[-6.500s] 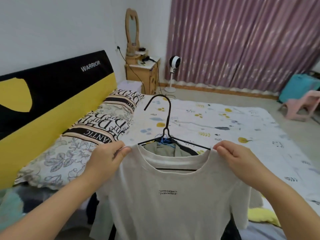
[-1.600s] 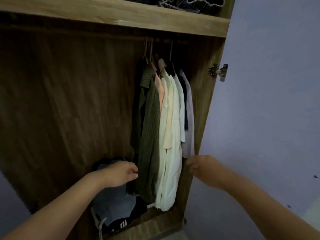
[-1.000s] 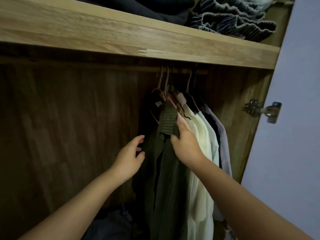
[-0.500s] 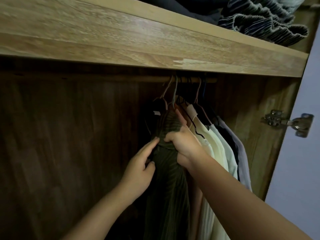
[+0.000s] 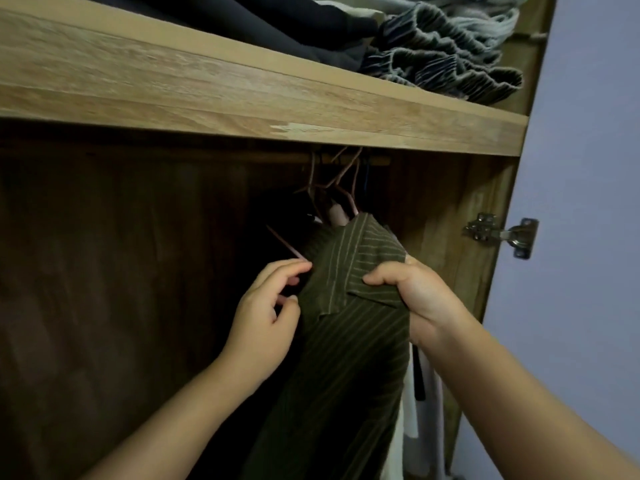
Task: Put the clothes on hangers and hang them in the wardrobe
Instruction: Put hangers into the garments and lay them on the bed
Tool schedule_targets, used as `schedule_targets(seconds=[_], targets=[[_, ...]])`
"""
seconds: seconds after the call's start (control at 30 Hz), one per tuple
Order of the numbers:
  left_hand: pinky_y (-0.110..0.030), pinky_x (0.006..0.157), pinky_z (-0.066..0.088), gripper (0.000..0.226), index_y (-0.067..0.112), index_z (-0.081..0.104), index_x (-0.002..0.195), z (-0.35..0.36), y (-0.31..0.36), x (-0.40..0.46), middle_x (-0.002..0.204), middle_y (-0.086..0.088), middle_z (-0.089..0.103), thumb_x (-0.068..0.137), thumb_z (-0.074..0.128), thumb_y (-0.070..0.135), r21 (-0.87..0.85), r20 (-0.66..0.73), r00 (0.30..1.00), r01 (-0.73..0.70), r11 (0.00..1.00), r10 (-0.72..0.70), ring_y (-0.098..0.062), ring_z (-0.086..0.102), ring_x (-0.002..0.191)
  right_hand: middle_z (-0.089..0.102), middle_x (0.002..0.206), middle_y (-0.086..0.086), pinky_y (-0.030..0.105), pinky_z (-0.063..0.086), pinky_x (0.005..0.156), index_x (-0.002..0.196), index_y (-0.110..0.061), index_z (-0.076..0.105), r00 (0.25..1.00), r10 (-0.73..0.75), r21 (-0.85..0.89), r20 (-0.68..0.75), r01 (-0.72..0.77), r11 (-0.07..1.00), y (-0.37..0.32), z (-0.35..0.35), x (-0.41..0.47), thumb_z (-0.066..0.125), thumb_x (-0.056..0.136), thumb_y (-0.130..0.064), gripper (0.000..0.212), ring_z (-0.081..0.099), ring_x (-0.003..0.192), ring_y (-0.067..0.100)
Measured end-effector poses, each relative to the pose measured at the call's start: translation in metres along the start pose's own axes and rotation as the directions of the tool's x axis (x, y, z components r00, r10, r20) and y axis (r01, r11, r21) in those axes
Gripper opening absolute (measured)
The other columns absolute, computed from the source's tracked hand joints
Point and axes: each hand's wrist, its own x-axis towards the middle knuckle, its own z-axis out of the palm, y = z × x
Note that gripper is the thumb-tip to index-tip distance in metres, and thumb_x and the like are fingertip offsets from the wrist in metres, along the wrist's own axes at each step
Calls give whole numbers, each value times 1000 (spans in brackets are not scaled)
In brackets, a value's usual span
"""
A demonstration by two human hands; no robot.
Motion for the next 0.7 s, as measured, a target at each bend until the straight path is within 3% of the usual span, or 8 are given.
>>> schedule_targets(seconds=[0.07, 0.17, 0.3, 0.37, 0.47, 0.57, 0.63, 0.7], targets=[[-3, 85, 38, 48, 31, 56, 109, 9, 6, -2, 118, 17, 51, 87, 45, -11, 5, -44, 999, 9, 1000, -8, 8, 48, 107, 68, 76, 11, 33, 58, 63, 86, -6, 61, 998, 30, -51, 48, -28, 998, -3, -21, -23, 39, 79, 17, 33, 69, 69, 23], [-5, 89, 38, 44, 25, 57, 110, 25, 15, -3, 117, 16, 51, 87, 45, -10, 40, -94, 995, 26, 999, -22, 4, 49, 109, 69, 82, 12, 34, 57, 69, 81, -8, 68, 997, 64, -168, 54, -54, 984, -10, -49, -62, 55, 65, 14, 30, 69, 75, 23], [-27, 109, 28, 45, 18, 49, 129, 52, 25, -9, 138, 6, 41, 90, 47, -2, 189, -80, 995, 81, 979, -67, -13, 35, 131, 67, 78, 12, 35, 53, 72, 79, -7, 68, 995, 98, -310, 9, -91, 946, -24, -88, -120, 54, 56, 8, 31, 67, 74, 24], [-29, 112, 18, 49, 15, 37, 140, 68, 32, -14, 148, -1, 32, 93, 46, 5, 309, -66, 993, 115, 944, -99, -17, 25, 138, 65, 81, 16, 36, 53, 72, 83, -2, 63, 992, 127, -338, 13, -115, 934, -32, -106, -151, 53, 56, 10, 32, 65, 75, 26], [-40, 115, 18, 49, 13, 31, 143, 93, 40, -25, 149, -7, 33, 96, 44, 17, 449, 2, 990, 124, 885, -140, -23, 25, 139, 64, 84, 20, 36, 54, 72, 86, 1, 64, 986, 165, -355, 14, -150, 923, -44, -137, -196, 50, 56, 13, 35, 64, 77, 30], [-46, 103, 32, 33, 10, 52, 126, 114, 47, -37, 126, -10, 57, 94, 47, 20, 541, 114, 990, 5, 841, -79, -29, 48, 120, 66, 81, 20, 34, 56, 66, 86, 4, 64, 984, 180, -358, -16, -174, 917, -54, -166, -236, 49, 55, 15, 36, 67, 72, 28], [-38, 81, 39, 19, 7, 62, 103, 129, 57, -46, 100, -12, 65, 92, 51, 17, 513, 169, 985, -68, 856, -23, -31, 58, 96, 67, 79, 19, 32, 56, 64, 79, 1, 69, 982, 183, -366, -38, -184, 912, -59, -183, -262, 49, 54, 14, 35, 67, 70, 28], [-32, 67, 36, 15, 4, 63, 90, 146, 68, -58, 85, -13, 64, 92, 52, 15, 484, 220, 975, -120, 867, 13, -30, 59, 82, 69, 75, 16, 29, 56, 61, 75, -1, 71, 977, 191, -417, -90, -211, 884, -65, -198, -286, 50, 55, 13, 32, 68, 67, 25]])
